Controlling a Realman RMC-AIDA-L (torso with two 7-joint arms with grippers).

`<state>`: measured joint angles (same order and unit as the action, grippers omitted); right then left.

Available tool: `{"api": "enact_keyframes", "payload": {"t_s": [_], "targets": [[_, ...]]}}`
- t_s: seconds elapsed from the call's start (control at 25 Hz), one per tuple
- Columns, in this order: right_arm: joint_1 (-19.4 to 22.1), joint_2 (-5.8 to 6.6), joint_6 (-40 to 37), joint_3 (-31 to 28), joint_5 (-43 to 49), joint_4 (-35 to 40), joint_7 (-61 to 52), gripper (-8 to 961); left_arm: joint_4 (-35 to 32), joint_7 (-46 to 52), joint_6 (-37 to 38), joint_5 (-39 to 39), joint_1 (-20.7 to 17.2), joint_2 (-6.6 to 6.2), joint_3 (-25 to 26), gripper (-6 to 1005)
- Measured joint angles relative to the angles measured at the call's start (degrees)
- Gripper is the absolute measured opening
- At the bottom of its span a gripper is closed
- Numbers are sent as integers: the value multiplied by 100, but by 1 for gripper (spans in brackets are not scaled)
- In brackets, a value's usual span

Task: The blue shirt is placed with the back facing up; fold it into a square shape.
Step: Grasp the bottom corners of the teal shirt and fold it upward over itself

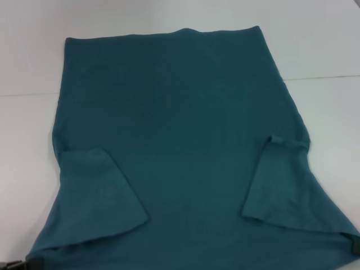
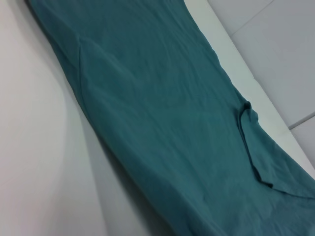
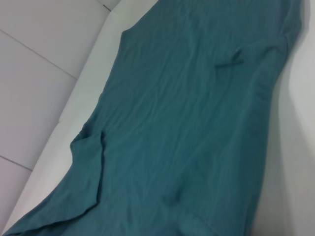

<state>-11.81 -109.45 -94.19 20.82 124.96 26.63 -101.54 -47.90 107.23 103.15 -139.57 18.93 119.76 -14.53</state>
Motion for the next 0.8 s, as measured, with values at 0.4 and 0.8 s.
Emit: {"api": "enact_keyframes", "payload": {"t_s": [0.4, 0.8], "targets": [[321, 40, -166, -72, 0, 73, 23, 63, 0, -92, 275, -148, -163, 31, 17, 29], [457, 69, -215, -116, 6, 152, -22, 63, 25, -146, 411, -228, -223, 46, 16, 28]]}}
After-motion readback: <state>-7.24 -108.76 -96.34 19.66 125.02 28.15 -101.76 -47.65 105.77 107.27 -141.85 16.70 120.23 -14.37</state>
